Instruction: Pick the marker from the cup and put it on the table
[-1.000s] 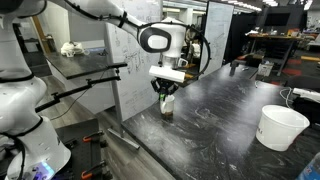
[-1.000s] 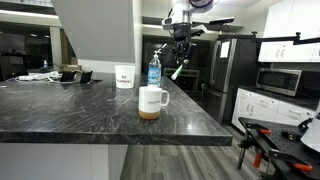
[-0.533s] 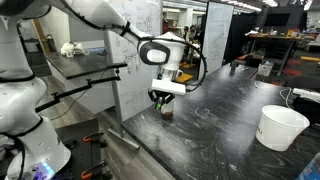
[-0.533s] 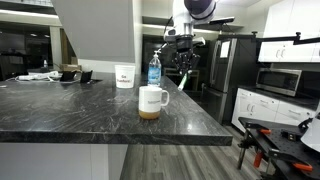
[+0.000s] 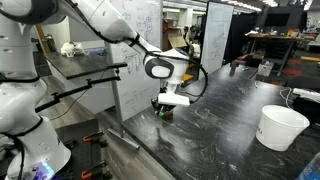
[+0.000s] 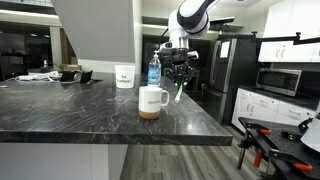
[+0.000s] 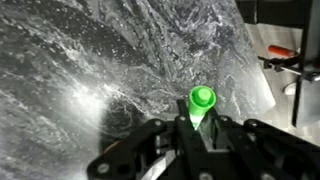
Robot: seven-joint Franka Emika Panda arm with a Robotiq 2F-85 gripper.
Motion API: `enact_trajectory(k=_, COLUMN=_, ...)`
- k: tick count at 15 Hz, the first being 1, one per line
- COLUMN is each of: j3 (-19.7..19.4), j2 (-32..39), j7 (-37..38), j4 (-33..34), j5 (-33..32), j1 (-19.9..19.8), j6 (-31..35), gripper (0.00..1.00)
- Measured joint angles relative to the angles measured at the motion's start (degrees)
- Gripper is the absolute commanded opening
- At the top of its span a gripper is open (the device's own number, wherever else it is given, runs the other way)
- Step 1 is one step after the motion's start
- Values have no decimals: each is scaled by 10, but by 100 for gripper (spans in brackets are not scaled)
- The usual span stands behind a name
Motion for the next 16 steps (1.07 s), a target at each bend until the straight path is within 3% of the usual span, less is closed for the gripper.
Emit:
enact_trajectory(k=1, j3=0, j2=10, j7=-10, j4=5, j5=0, j1=-2, j6=0, gripper=5)
enact_trajectory(k=2, j3=1, j2=19, j7=-19, j4=9, j5=0, j1=-4, j6=0, gripper=14)
enact_trajectory(k=3, j3=1, j2=27, j7=-27, j4=12, j5=0, j1=-5, j6=0, gripper=45)
enact_trajectory(k=4, j3=1, j2=33, j7=-33, j4=15, j5=-1, j1=-6, j6=1, gripper=46)
enact_trajectory(k=11, j3=1, j2=35, j7=-46, j4=20, j5=-33, j1=-9, j6=38, gripper=96)
enact_trajectory(k=16, j3=0, j2=-23, j7=-26, j4=0, j5=-57, j1=-9, j6=81, gripper=100)
